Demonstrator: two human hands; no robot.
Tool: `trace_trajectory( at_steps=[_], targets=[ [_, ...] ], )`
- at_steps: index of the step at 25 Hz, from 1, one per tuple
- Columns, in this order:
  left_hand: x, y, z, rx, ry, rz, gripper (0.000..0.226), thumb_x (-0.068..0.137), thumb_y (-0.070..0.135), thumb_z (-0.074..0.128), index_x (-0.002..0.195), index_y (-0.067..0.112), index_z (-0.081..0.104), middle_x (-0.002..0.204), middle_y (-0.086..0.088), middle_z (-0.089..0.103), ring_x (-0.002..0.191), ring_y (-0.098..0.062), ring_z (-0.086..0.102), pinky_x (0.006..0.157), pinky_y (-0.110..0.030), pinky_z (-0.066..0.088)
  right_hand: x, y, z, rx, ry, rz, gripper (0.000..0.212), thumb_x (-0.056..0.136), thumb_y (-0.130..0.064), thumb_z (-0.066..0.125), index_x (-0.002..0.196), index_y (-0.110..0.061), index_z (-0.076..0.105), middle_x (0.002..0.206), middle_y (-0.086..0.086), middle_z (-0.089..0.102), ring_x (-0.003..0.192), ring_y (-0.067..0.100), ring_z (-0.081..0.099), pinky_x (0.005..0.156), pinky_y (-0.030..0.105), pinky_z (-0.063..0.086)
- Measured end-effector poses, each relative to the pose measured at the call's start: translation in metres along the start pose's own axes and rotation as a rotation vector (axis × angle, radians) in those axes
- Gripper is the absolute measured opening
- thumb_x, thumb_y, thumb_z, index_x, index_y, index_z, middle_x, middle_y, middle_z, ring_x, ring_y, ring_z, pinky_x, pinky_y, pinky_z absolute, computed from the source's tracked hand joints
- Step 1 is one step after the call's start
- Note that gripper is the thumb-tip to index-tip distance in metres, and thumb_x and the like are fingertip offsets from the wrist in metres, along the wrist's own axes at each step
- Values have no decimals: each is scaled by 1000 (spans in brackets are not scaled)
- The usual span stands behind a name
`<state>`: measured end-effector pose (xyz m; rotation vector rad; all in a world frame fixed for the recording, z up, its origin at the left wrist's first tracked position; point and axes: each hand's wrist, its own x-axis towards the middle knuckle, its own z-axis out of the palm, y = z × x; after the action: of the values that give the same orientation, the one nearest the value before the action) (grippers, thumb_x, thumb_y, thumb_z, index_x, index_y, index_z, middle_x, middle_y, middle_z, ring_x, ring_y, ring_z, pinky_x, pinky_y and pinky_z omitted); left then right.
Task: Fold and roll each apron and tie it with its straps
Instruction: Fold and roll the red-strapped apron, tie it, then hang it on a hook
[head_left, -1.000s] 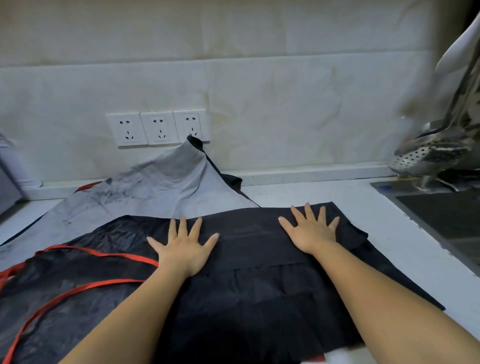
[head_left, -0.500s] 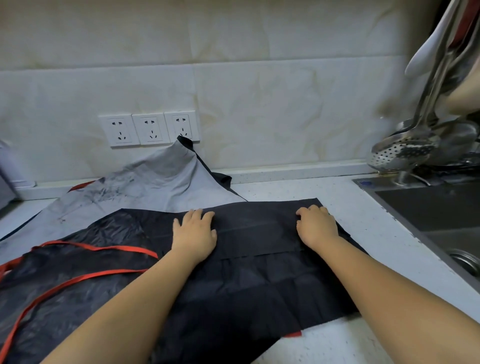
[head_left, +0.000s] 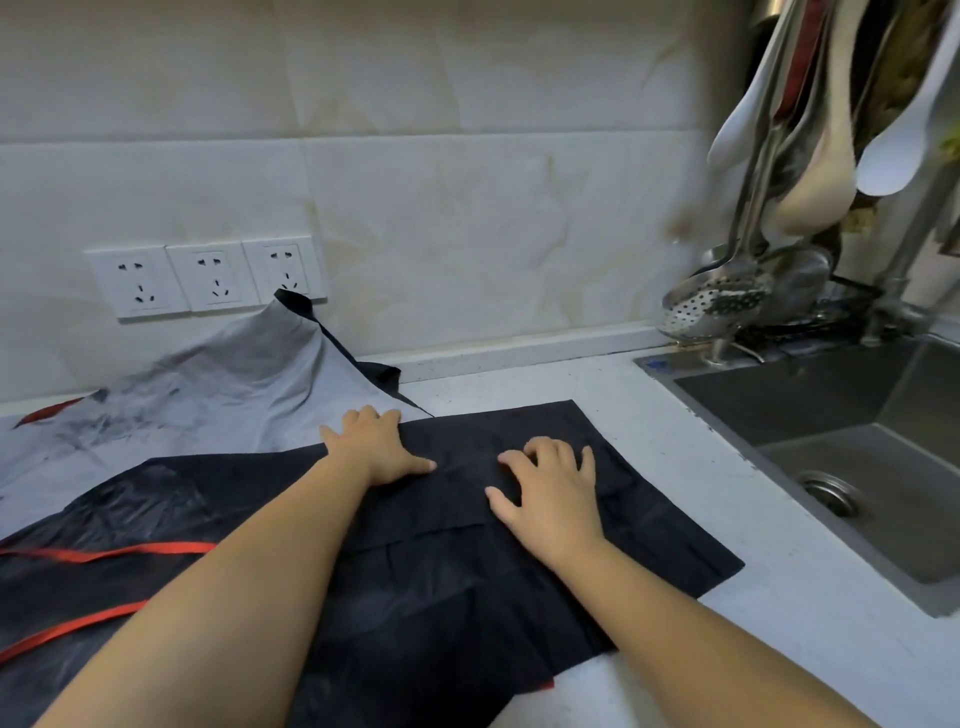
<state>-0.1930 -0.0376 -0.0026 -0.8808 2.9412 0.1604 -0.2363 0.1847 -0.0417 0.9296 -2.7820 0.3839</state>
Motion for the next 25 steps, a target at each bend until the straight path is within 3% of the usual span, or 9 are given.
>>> trace_trajectory(
  at_steps=[2,5,9,11,14,17,19,21,25],
  targets=[
    [2,4,-6,-50,38,29,68,72,65,68,129,32,50,129,-1,51,128,-26,39,105,-51,32,-4,0,0,34,17,-72,40,91,-59,43,118,-35,59,111,-7,46,115,18,42,113,59,16],
    [-7,5,-16,-182,180,137,24,82,45,66,105,37,66,104,9,65,108,-21,57,85,-37,41,1,3,5,75,-53,4,41,90,-61,39,121,-38,52,113,-8,39,115,16,36,112,62,14],
    [-50,11,-12,-103,416,305,21,95,40,55,112,37,67,106,8,57,101,-17,57,69,-28,39,10,10,13,84,-96,120,45,94,-57,34,132,-35,45,135,-1,36,136,26,24,112,62,3],
    [-75,13,7,-61,530,386,18,94,37,59,109,37,69,100,6,57,93,-17,58,61,-27,39,16,14,13,129,-17,196,41,98,-39,37,129,-18,53,135,8,43,134,31,33,114,53,15],
    [-98,10,42,-31,571,447,21,72,26,84,87,37,75,83,8,63,67,-18,60,42,-24,39,20,22,-15,844,260,623,35,98,-15,33,121,0,55,119,13,54,111,32,51,88,33,36],
    [-110,10,63,-5,564,455,10,79,37,72,88,36,76,88,8,67,72,-20,62,44,-28,48,23,42,-43,1366,363,931,49,100,-38,37,140,-9,39,117,5,49,108,26,52,88,35,42],
    [-114,11,68,-22,550,446,28,86,47,50,88,37,76,90,10,68,73,-19,60,46,-29,48,22,53,-50,1314,245,930,62,95,-34,53,149,-18,26,126,3,45,97,25,54,89,42,51],
    [-119,12,68,-48,571,407,37,88,52,41,88,38,75,91,15,67,76,-15,59,47,-27,48,19,61,-48,1083,157,831,64,92,-4,51,149,-21,28,130,8,49,86,24,54,80,38,53],
    [-122,15,64,-148,456,302,29,100,42,41,110,31,65,112,16,58,98,-12,51,73,-28,50,16,68,-40,385,159,605,53,92,-1,42,142,-17,43,128,14,49,115,32,46,92,39,44]
  ],
)
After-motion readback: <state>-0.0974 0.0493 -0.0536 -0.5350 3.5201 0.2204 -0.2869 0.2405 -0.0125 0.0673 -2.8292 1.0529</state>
